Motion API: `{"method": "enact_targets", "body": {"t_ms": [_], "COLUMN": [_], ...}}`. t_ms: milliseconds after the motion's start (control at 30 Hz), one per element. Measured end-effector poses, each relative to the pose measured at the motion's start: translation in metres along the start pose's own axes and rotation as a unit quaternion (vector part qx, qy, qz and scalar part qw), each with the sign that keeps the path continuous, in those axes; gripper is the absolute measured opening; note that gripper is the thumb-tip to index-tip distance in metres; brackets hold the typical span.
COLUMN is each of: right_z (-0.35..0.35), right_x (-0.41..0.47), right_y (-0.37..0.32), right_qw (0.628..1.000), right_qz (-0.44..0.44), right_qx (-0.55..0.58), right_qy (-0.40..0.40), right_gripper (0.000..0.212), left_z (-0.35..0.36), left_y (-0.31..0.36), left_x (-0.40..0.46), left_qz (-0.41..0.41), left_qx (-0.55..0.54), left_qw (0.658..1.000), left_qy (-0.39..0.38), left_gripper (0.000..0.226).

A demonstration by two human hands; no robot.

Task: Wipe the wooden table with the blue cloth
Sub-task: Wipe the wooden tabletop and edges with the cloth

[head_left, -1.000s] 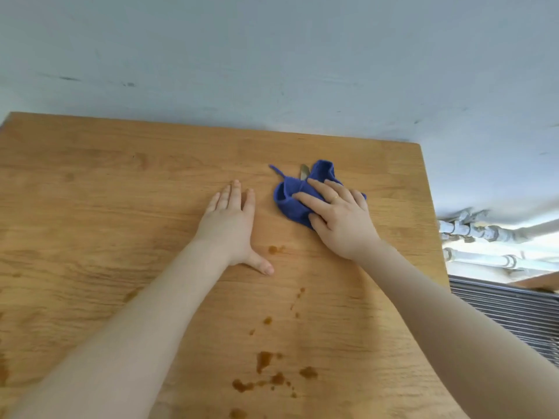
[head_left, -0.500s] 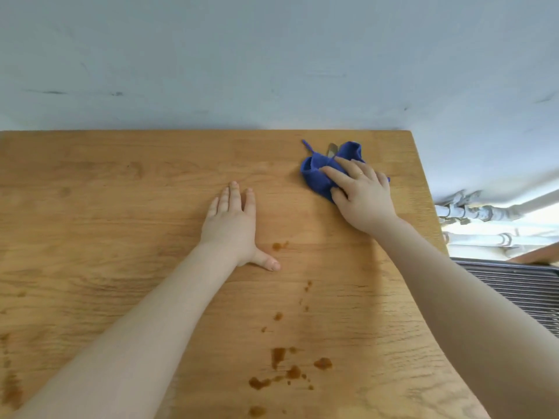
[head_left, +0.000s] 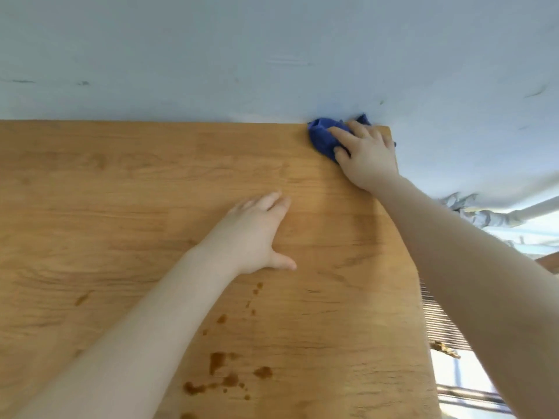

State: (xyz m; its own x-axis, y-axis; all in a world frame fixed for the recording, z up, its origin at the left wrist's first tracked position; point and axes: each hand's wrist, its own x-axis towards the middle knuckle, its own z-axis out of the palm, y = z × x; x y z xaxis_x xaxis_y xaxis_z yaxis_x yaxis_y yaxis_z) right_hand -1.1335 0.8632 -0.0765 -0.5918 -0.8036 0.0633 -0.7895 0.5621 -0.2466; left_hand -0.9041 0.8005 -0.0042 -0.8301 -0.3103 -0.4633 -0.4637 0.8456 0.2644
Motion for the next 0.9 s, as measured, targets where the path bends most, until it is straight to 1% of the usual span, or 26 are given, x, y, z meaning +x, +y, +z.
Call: {"method": "enact_targets", "body": {"t_ms": [67, 167, 233, 300, 400, 467, 533, 600, 667, 733, 800, 833, 867, 900], "right_z": [-0.007, -0.014, -0.015, -0.014, -0.009, -0.010, -0.017, -0.024, -0.028, -0.028, -0.028, -0.028, -0.028, -0.028], "right_x": [-0.032, -0.071, -0.063, -0.037, -0.009, -0.017, -0.051, -0.103, -0.156, -0.182, -0.175, -0.162, -0.147, -0.132], "right_y": [0.007, 0.019, 0.030, 0.041, 0.049, 0.044, 0.038, 0.029, 0.017, 0.015, 0.025, 0.030, 0.034, 0.035], "right_qw": [0.999, 0.997, 0.995, 0.996, 0.999, 0.999, 0.997, 0.994, 0.990, 0.983, 0.969, 0.964, 0.965, 0.973], "right_qz": [-0.026, -0.052, -0.064, -0.063, -0.033, -0.042, -0.078, -0.111, -0.137, -0.167, -0.222, -0.242, -0.240, -0.211], "right_qx": [0.020, 0.061, 0.073, 0.069, 0.012, -0.005, 0.010, 0.016, 0.011, 0.011, 0.000, -0.011, -0.016, -0.019], "right_qy": [0.009, 0.010, 0.000, 0.006, 0.006, -0.013, -0.015, -0.011, -0.030, -0.070, -0.105, -0.110, -0.100, -0.090], "right_gripper": [0.043, 0.049, 0.049, 0.051, 0.048, 0.044, 0.043, 0.043, 0.042, 0.042, 0.041, 0.042, 0.043, 0.044], "left_z": [0.006, 0.017, 0.019, 0.021, 0.025, 0.027, 0.026, 0.026, 0.027, 0.026, 0.025, 0.025, 0.026, 0.027], "left_y": [0.016, 0.035, 0.042, 0.041, 0.037, 0.037, 0.040, 0.040, 0.038, 0.040, 0.044, 0.046, 0.046, 0.047], "left_x": [0.004, 0.013, 0.017, 0.018, 0.014, 0.012, 0.012, 0.011, 0.010, 0.009, 0.010, 0.011, 0.012, 0.011], "left_qz": [-0.017, -0.055, -0.070, -0.075, -0.082, -0.084, -0.088, -0.096, -0.103, -0.107, -0.125, -0.139, -0.154, -0.171], "left_qx": [0.027, 0.059, 0.076, 0.066, 0.055, 0.067, 0.073, 0.062, 0.056, 0.051, 0.054, 0.059, 0.057, 0.046], "left_qw": [0.999, 0.997, 0.995, 0.995, 0.995, 0.994, 0.993, 0.993, 0.993, 0.993, 0.991, 0.989, 0.986, 0.984], "left_qy": [0.008, -0.012, -0.013, -0.011, -0.016, -0.011, -0.009, -0.004, 0.005, 0.002, 0.000, 0.001, 0.003, 0.010], "left_gripper": [0.116, 0.129, 0.133, 0.134, 0.133, 0.133, 0.132, 0.131, 0.131, 0.131, 0.131, 0.132, 0.133, 0.134]}}
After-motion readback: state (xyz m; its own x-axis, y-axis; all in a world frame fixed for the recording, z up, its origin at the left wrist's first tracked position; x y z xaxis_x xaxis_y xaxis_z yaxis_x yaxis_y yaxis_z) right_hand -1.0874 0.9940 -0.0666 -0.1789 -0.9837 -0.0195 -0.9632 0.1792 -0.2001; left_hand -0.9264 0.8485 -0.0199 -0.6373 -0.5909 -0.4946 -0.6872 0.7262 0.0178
